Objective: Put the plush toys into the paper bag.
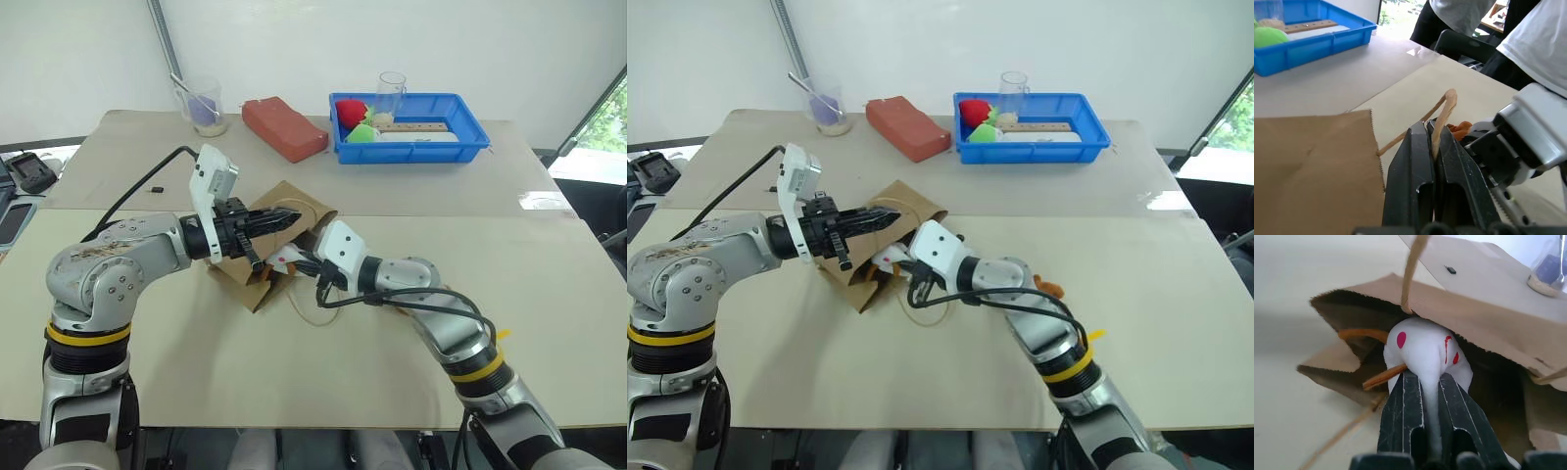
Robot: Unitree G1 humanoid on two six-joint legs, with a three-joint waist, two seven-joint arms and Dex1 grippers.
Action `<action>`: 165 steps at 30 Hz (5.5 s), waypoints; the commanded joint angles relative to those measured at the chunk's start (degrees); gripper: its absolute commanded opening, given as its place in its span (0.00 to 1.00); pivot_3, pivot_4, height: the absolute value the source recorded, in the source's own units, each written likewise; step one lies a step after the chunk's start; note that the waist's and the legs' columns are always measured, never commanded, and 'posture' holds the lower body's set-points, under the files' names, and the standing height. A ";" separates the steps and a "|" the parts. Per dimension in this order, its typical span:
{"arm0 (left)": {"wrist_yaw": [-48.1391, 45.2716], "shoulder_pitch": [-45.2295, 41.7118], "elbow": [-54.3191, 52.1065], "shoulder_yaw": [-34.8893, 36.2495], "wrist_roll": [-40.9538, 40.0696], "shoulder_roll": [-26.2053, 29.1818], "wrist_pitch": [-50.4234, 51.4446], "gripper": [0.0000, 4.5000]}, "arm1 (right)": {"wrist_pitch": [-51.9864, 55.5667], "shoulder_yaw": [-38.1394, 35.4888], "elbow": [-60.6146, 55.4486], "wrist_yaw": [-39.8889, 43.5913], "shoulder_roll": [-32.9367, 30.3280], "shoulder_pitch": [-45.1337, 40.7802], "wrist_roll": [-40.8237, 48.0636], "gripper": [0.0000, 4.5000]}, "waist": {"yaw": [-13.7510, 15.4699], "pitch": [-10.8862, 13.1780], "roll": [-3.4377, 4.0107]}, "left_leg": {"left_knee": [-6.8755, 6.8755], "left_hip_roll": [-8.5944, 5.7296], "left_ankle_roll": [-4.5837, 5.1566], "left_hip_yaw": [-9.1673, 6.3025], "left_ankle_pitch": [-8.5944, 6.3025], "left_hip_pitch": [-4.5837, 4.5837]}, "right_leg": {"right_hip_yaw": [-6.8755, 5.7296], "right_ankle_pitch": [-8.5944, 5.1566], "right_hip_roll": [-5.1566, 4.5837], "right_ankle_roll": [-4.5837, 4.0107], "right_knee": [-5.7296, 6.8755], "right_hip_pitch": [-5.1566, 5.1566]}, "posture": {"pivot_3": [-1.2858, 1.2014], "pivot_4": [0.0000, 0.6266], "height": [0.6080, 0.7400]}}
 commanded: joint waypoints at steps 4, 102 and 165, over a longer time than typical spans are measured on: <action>1.76 -2.27 0.30 3.08 -4.87 -1.08 3.01 0.00 | -6.39 1.42 4.48 -3.40 4.54 -2.27 -4.17 0.01 | -0.25 0.00 0.00 | -0.01 0.02 0.00 0.01 0.00 0.02 | 0.00 0.00 0.02 0.00 0.04 -0.03 | 0.52 0.24 1.00; -1.13 -0.74 -0.21 -1.73 -3.78 -3.29 1.82 0.00 | 19.86 -8.71 1.66 -5.74 14.17 -0.14 6.69 0.01 | -0.20 0.01 0.00 | 0.01 0.02 -0.02 -0.01 0.02 0.07 | -0.02 0.01 0.02 -0.02 0.10 -0.01 | 0.52 0.24 1.00; -15.44 -2.16 5.43 -8.93 12.76 -5.31 -13.63 0.00 | 26.86 -8.76 -3.19 -13.74 15.10 5.64 18.22 0.01 | -0.15 0.02 0.03 | 0.00 0.02 -0.01 0.01 0.02 0.01 | -0.05 0.00 0.03 0.00 0.03 -0.01 | 0.52 0.24 1.00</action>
